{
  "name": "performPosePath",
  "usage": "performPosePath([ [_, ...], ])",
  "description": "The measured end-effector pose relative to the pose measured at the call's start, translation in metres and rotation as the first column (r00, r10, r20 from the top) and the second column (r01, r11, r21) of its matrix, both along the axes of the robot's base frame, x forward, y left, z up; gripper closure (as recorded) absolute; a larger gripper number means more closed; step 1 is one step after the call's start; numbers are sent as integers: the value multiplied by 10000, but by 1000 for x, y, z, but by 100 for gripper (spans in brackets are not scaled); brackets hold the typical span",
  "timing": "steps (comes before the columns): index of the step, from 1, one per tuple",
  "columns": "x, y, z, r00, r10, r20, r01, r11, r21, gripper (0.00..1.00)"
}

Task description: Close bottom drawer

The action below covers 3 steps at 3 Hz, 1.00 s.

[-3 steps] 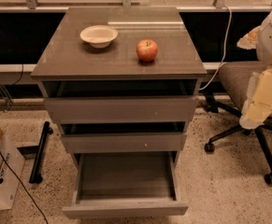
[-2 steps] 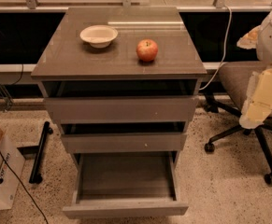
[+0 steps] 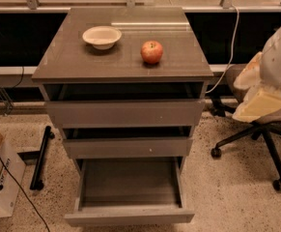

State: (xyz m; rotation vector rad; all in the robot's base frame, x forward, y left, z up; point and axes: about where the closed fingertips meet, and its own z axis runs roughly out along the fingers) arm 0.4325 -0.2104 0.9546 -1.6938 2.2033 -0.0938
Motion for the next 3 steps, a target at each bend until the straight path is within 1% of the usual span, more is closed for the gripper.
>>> performPosePath([
  [1,4,2,-63,10000,-25,-25,26,9988,494,71],
  [2,11,0,-129,9999,-103,13,101,9948,1016,95],
  [3,19,-9,-196,9997,-252,-34,255,9880,1522,100],
])
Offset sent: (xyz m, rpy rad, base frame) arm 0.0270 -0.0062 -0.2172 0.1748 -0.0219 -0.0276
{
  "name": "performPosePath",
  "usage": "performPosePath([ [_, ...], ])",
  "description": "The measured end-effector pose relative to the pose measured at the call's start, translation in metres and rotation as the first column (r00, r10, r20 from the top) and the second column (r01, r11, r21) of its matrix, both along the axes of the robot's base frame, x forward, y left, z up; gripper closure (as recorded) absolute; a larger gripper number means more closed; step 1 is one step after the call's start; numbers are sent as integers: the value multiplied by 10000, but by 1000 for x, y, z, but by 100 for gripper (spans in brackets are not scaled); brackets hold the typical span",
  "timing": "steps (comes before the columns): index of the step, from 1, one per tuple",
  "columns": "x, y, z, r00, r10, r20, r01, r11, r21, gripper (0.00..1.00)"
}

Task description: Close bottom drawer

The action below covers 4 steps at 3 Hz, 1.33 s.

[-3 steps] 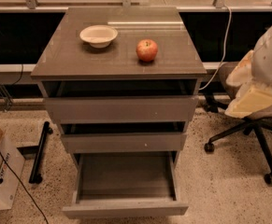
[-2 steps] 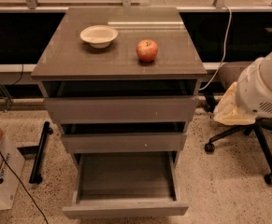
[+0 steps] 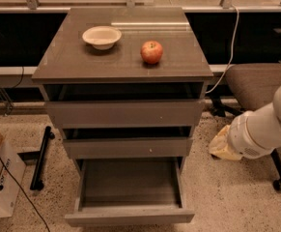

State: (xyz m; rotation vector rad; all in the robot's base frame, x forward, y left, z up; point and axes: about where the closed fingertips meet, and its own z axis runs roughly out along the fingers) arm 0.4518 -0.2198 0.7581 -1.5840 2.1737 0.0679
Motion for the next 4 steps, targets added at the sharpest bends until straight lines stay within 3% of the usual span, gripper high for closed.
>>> performPosePath([
  [1,11,-16,-87,9991,-284,-311,299,9984,484,100],
  [2,17,-22,-152,9949,-537,-859,605,9951,786,100],
  [3,17,-22,-152,9948,-537,-860,605,9951,788,100],
  [4,15,-8,-178,9912,-474,-1235,612,9920,1107,100],
])
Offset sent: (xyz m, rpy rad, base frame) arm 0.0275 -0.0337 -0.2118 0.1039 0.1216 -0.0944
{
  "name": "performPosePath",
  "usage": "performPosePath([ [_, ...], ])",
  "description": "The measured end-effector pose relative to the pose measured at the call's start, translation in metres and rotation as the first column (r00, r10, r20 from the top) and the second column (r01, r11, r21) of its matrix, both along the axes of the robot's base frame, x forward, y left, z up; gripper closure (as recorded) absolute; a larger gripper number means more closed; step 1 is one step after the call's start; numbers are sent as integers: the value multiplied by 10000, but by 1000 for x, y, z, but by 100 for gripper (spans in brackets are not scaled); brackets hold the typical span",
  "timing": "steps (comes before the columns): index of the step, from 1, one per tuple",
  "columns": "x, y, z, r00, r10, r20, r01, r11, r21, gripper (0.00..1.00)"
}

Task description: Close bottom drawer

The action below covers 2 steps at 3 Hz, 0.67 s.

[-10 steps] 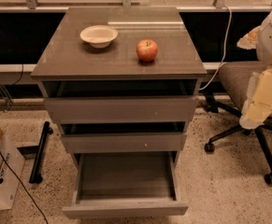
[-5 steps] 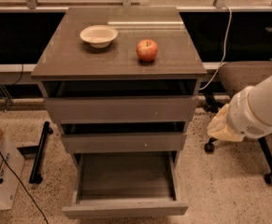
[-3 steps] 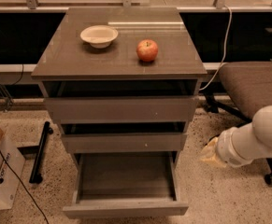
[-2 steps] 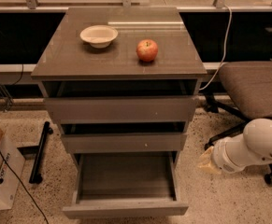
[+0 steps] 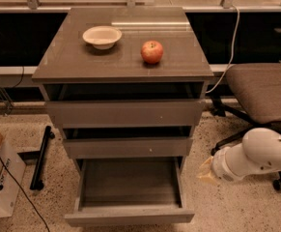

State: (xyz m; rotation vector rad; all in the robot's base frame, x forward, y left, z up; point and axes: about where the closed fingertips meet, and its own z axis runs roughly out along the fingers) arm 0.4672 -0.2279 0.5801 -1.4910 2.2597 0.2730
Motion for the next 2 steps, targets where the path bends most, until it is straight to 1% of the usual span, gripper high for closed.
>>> performPosePath([
  [1,-3,11,-57,9987,3,-506,5,9999,153,100],
  [2,-7,20,-133,9938,29,-1114,27,9988,497,100],
])
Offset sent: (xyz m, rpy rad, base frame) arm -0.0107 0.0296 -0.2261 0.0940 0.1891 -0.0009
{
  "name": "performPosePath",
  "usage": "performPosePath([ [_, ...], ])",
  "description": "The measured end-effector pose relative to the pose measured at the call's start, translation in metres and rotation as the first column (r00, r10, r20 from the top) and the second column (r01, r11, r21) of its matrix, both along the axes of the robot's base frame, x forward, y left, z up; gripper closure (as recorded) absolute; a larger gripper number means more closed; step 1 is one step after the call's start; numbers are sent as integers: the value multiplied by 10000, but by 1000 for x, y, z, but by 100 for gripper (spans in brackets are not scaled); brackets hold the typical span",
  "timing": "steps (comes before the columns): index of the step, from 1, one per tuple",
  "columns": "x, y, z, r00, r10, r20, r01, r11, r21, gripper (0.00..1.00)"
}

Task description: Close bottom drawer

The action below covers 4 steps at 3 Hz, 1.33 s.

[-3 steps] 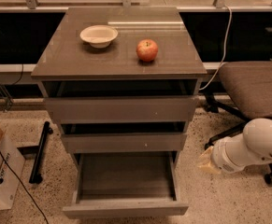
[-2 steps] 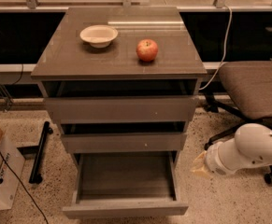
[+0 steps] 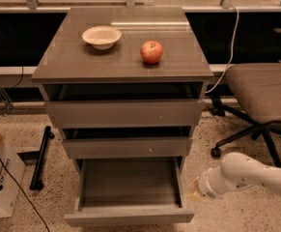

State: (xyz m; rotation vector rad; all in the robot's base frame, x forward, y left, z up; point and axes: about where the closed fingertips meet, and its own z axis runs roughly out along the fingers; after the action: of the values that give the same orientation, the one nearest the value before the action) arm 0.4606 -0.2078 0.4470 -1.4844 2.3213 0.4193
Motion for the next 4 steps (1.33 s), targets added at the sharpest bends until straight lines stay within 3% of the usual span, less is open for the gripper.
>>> performPosePath([
  [2,-24,13,-121,9900,40,-1409,48,9981,622,100],
  [4,-42,40,-194,9728,101,-2314,185,9925,1211,100],
])
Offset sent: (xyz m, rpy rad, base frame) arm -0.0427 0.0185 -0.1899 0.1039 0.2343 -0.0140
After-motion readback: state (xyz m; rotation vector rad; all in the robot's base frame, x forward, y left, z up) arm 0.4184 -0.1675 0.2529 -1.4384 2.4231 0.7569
